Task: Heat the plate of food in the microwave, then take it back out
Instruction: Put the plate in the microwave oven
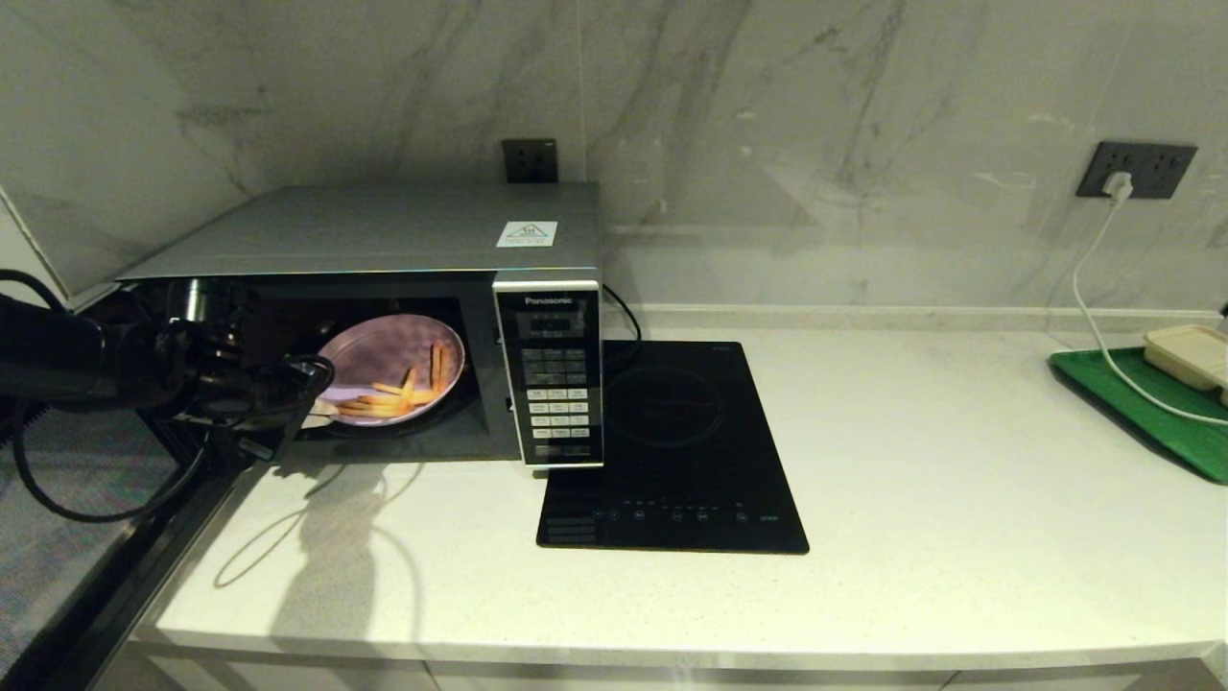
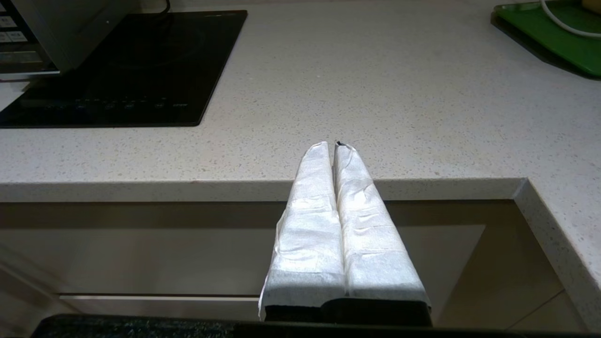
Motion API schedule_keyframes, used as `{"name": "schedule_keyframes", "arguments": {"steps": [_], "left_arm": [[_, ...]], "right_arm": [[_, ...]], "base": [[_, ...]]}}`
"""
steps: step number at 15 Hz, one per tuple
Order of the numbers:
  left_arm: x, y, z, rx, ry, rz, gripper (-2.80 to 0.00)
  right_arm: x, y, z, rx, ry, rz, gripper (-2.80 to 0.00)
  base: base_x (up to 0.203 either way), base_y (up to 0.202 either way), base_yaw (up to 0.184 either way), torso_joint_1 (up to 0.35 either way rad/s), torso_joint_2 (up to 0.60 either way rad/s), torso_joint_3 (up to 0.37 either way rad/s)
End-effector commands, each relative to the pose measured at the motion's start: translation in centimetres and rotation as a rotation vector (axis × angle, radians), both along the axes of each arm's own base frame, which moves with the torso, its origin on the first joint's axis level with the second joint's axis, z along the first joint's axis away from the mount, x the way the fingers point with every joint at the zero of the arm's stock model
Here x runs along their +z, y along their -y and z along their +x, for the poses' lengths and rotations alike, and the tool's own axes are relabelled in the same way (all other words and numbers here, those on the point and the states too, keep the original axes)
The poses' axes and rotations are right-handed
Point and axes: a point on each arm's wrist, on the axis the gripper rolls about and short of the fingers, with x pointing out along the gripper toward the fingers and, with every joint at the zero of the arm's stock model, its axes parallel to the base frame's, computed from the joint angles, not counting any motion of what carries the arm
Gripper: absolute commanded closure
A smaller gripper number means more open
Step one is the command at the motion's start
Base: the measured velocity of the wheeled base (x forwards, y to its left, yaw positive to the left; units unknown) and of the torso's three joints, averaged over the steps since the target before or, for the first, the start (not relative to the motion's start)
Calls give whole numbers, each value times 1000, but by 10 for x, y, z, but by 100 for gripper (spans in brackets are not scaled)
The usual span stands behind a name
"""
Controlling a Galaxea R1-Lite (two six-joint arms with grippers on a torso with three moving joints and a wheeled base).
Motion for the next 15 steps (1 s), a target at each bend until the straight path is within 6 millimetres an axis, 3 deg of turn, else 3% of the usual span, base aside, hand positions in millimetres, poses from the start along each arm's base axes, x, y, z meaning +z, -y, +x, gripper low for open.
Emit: {"name": "schedule_keyframes", "arguments": {"steps": [1, 2, 3, 9, 12, 15], "left_arm": [[-1, 0, 0, 1, -3, -6, 0], [-1, 0, 0, 1, -4, -4, 0], [0, 0, 0, -2, -2, -2, -280], [7, 1, -3, -4, 20, 2, -280], [32, 11, -14, -22, 74, 7, -280], [69, 26, -37, -57, 157, 16, -280]], "right_arm": [[0, 0, 0, 0, 0, 0, 0], [0, 0, 0, 0, 0, 1, 0], [0, 0, 0, 0, 0, 0, 0], [0, 0, 0, 0, 0, 1, 0], [0, 0, 0, 0, 0, 1, 0], [0, 0, 0, 0, 0, 1, 0]], "base": [[0, 0, 0, 0, 0, 0], [0, 0, 0, 0, 0, 0], [0, 0, 0, 0, 0, 0], [0, 0, 0, 0, 0, 0], [0, 0, 0, 0, 0, 0], [0, 0, 0, 0, 0, 0]]}}
